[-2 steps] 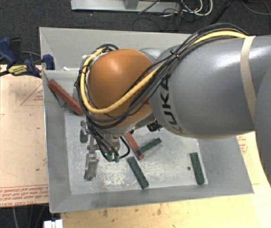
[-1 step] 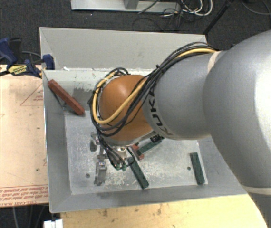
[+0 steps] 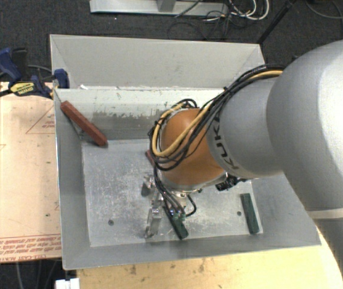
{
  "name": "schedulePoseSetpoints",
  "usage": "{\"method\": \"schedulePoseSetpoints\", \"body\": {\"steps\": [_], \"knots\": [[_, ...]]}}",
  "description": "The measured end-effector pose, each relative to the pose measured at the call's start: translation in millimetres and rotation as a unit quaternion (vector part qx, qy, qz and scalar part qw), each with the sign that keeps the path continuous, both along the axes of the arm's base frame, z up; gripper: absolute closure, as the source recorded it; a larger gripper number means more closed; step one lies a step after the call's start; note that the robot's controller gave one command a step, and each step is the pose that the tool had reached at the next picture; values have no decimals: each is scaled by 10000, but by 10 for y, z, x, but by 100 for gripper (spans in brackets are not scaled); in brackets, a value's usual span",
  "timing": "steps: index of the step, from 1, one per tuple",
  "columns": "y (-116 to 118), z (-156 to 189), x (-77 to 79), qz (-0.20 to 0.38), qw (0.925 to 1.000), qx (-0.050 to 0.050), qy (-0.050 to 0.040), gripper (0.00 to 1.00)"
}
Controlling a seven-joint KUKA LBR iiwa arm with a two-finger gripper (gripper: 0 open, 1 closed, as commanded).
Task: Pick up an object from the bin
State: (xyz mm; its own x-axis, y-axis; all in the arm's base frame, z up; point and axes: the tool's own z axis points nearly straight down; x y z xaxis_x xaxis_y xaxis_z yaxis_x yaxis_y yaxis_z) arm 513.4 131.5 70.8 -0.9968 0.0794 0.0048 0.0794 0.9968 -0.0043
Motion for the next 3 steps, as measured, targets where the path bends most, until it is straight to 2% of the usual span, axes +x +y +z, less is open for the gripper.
{"method": "schedulePoseSetpoints", "body": {"steps": [1, 2, 3], "knots": [[-742, -7, 90, 1045, 9945, 17, -25, 0], [-719, -8, 88, 1058, 9944, 30, -25, 100], [-464, 1325, -121, 1123, 9936, 31, -73, 100]]}}
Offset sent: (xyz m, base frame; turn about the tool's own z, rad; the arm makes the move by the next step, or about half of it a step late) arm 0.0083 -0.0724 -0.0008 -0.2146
